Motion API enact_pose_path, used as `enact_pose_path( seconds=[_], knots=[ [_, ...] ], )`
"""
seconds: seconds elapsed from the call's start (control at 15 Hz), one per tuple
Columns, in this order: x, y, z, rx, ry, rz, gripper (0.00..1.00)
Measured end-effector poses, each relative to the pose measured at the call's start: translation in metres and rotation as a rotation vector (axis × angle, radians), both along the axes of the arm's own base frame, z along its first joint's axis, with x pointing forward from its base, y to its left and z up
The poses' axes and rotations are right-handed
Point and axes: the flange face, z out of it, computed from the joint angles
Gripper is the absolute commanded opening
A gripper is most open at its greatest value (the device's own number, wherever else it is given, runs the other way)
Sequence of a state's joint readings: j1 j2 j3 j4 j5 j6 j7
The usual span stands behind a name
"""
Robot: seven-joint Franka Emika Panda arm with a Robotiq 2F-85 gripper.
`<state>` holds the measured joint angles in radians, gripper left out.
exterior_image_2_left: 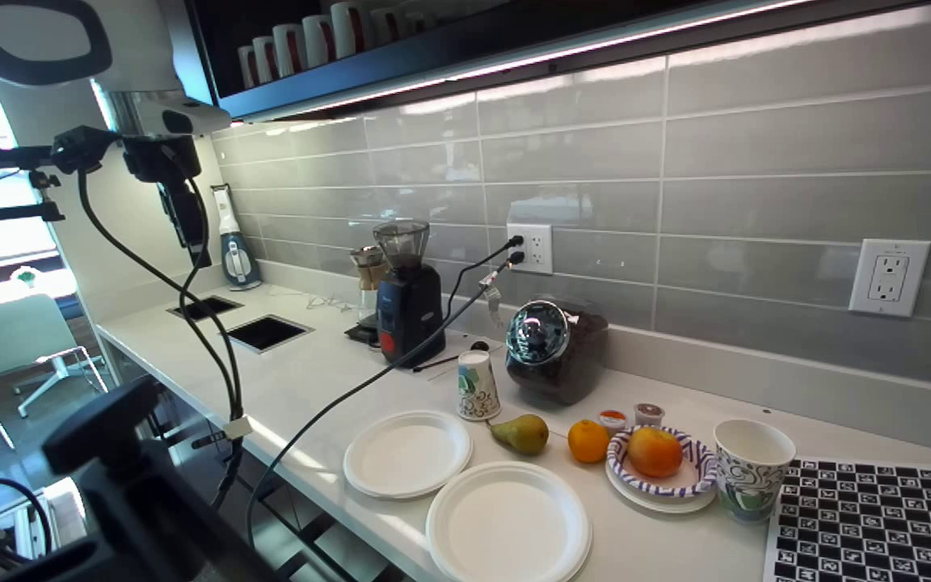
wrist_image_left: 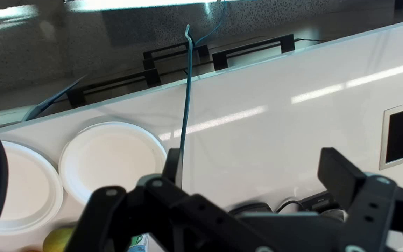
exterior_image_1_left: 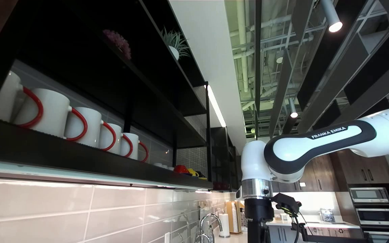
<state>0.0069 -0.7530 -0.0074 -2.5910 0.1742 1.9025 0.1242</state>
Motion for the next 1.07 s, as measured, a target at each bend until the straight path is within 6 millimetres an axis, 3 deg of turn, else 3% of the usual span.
enact_pose_path(
  seconds=[0.6, 1.07],
  knots=[
    [0.002, -0.001, -0.005, -0.016, 0.022, -0.056, 1.0],
    [0.023, -0.03, -0.06, -0.245, -0.007, -0.153, 1.0]
  ],
)
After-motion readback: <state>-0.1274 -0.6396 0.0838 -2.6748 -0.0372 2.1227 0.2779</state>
